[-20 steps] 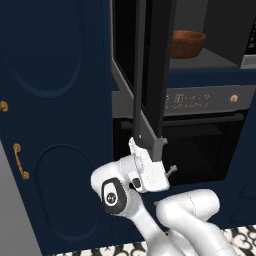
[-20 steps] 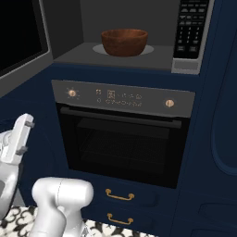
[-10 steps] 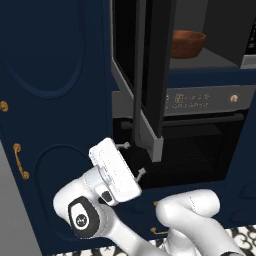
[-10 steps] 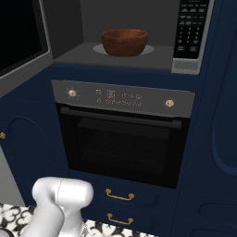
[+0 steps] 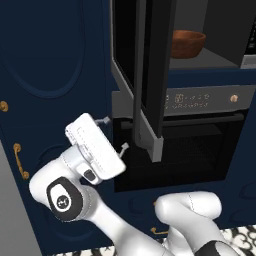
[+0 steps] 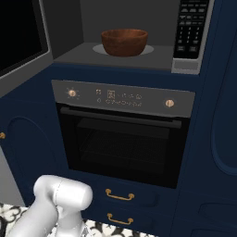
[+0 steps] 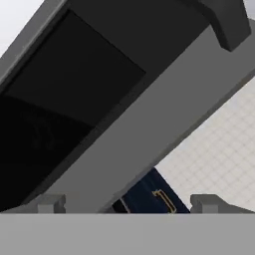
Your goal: Pick the corn from the sink and place it in the bowl. Then pick the bowl and place it in the microwave. Then close the microwave door and press the start button.
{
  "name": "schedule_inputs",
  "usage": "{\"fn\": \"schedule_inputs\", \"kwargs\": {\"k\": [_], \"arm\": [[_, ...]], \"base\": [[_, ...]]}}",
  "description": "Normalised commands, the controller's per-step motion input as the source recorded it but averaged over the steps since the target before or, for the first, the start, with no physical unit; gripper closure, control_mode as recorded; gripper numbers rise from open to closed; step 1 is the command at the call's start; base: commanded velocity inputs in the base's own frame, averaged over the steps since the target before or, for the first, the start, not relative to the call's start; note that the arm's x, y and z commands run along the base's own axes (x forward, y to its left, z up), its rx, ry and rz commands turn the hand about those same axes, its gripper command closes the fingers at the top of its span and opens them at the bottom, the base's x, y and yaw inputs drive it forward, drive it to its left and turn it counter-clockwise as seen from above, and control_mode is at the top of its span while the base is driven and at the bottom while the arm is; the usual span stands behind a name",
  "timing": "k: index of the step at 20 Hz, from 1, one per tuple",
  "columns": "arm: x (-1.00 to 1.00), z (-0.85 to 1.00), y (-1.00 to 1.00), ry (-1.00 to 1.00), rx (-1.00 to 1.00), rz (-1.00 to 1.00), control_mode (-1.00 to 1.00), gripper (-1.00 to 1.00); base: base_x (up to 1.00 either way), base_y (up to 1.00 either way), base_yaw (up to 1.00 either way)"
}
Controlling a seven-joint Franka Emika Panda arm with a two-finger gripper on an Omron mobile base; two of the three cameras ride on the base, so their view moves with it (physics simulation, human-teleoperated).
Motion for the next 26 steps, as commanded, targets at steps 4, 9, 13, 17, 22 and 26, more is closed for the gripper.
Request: {"fn": "schedule_inputs", "kwargs": {"k": [4,9,13,17,22,26], "arm": [[-0.21,0.35,-0.21,-0.23,0.05,0.05,-1.00,-1.00],[-0.45,0.19,-0.61,-0.31,0.15,0.10,-1.00,-1.00],[-0.52,0.29,-0.80,-0.34,0.19,0.21,-1.00,-1.00],[-0.43,0.29,-0.76,-0.32,0.23,0.30,-1.00,-1.00],[-0.14,0.26,-0.73,-0.20,0.29,0.41,-1.00,-1.00],[0.31,0.34,-0.61,-0.03,0.33,0.49,-1.00,-1.00]], "base": [[0.00,0.00,0.00],[0.00,0.00,0.00],[0.00,0.00,0.00],[0.00,0.00,0.00],[0.00,0.00,0.00],[0.00,0.00,0.00]]}}
